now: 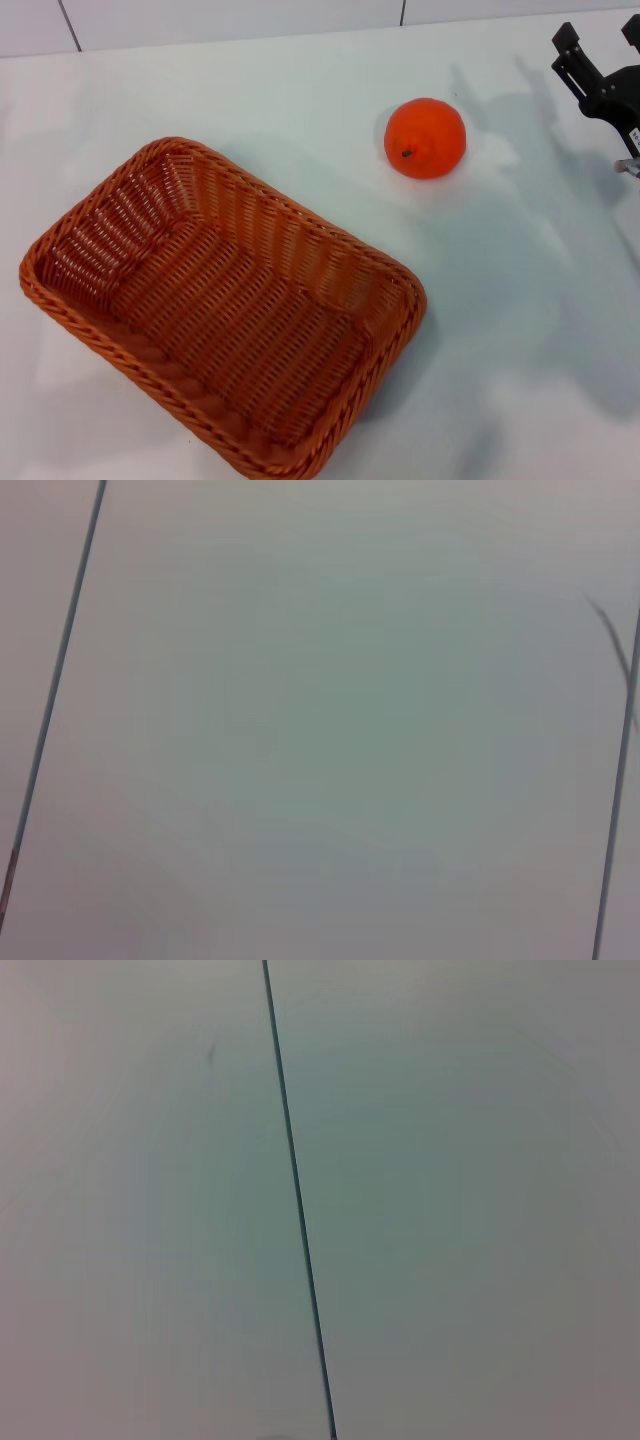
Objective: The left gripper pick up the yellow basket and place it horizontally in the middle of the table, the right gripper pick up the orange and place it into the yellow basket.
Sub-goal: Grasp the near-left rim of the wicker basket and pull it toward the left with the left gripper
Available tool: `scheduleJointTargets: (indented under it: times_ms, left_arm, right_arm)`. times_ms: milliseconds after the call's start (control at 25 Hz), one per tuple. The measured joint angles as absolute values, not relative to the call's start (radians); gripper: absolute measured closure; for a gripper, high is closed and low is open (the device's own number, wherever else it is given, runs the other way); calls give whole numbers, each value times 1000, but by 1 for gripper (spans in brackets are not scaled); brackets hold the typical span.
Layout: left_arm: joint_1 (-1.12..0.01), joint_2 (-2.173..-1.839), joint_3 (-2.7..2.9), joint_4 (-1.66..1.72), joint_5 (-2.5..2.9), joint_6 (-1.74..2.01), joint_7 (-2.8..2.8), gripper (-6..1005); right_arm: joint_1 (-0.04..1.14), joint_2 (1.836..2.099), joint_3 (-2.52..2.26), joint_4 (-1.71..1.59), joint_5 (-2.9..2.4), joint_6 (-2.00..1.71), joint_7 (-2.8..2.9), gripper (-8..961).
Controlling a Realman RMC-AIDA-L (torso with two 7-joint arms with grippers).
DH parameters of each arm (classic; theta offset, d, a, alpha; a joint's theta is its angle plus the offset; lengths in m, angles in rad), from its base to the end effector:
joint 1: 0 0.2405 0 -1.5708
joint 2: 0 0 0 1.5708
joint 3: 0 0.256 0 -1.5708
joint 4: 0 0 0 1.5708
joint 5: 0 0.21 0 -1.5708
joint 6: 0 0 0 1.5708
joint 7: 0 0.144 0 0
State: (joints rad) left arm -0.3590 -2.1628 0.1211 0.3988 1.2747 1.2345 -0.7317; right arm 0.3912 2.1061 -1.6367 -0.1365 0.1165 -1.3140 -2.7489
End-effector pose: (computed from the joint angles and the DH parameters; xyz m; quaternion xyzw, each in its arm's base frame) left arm -0.3828 0.2991 0.0733 -0.5927 -0.3028 -0.3640 0.6516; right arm 0.3198 0.3172 -0.0009 -0.2392 -0.6733 -0.5758 0.3974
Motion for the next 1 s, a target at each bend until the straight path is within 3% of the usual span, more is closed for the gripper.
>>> scheduleJointTargets:
  times_ms: [720, 840, 1000]
  left_arm:
    - [-350, -2151, 204, 433, 1279, 1230, -899, 95]
    - [-333, -2118, 355, 532, 1289, 1226, -1191, 96]
    - [-339, -2042, 512, 641, 1374, 1255, -1576, 96]
  right_arm:
    - [393, 2106, -1637, -137, 117, -1312, -2749, 22]
    - [394, 2106, -1637, -137, 117, -1310, -2749, 22]
    - [396, 2106, -1637, -136, 116, -1309, -2749, 22]
